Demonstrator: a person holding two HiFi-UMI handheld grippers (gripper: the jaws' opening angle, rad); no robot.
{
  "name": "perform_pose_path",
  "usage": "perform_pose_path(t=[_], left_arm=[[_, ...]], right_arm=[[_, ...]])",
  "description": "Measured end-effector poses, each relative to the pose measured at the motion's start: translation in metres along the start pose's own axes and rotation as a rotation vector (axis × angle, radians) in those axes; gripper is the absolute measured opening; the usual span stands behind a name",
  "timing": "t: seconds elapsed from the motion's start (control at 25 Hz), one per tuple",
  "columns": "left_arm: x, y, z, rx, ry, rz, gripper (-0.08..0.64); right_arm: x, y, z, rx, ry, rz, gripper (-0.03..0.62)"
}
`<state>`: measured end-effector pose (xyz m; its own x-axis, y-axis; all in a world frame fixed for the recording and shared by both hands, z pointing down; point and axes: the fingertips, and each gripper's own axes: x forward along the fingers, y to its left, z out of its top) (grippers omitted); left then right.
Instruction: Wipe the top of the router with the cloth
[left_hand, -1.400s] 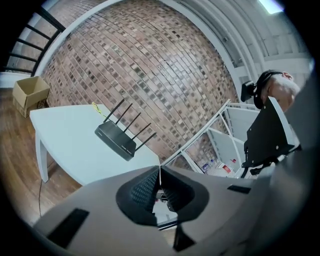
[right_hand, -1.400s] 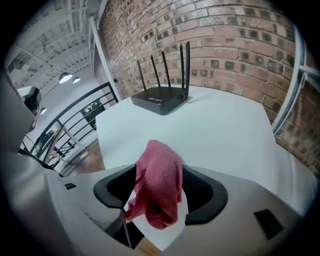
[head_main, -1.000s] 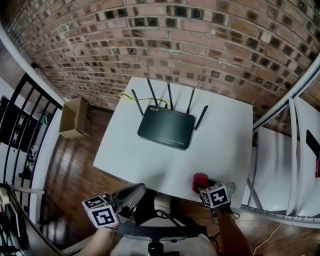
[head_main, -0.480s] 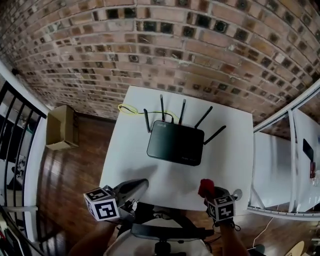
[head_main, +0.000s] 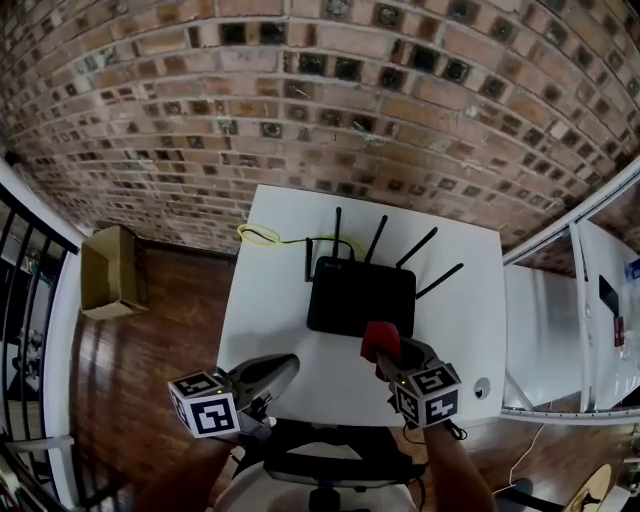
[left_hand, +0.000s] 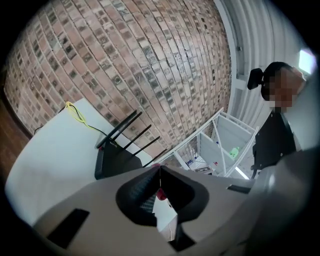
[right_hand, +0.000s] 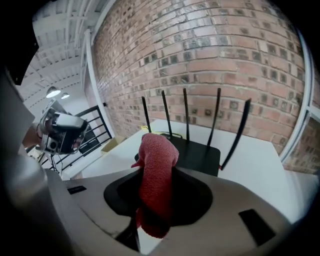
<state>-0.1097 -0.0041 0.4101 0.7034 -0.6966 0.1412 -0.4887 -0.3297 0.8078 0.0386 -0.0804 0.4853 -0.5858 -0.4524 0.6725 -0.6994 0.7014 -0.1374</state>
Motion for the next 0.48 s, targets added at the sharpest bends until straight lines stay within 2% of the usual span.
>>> perform_pose_path(t=[0.2,0.48], left_arm=[[0.000,0.008,0.012,0.005,-0.009,-0.004,0.032],[0.009,0.011,0.022,0.026,-0.030,0.001,0.032]], right_arm=[[0.030,0.015,0.055,-0.026,-0.095,0.038,0.130],[0.061,0.020,0.108,-0.042,-0.176,0.102,0.130]])
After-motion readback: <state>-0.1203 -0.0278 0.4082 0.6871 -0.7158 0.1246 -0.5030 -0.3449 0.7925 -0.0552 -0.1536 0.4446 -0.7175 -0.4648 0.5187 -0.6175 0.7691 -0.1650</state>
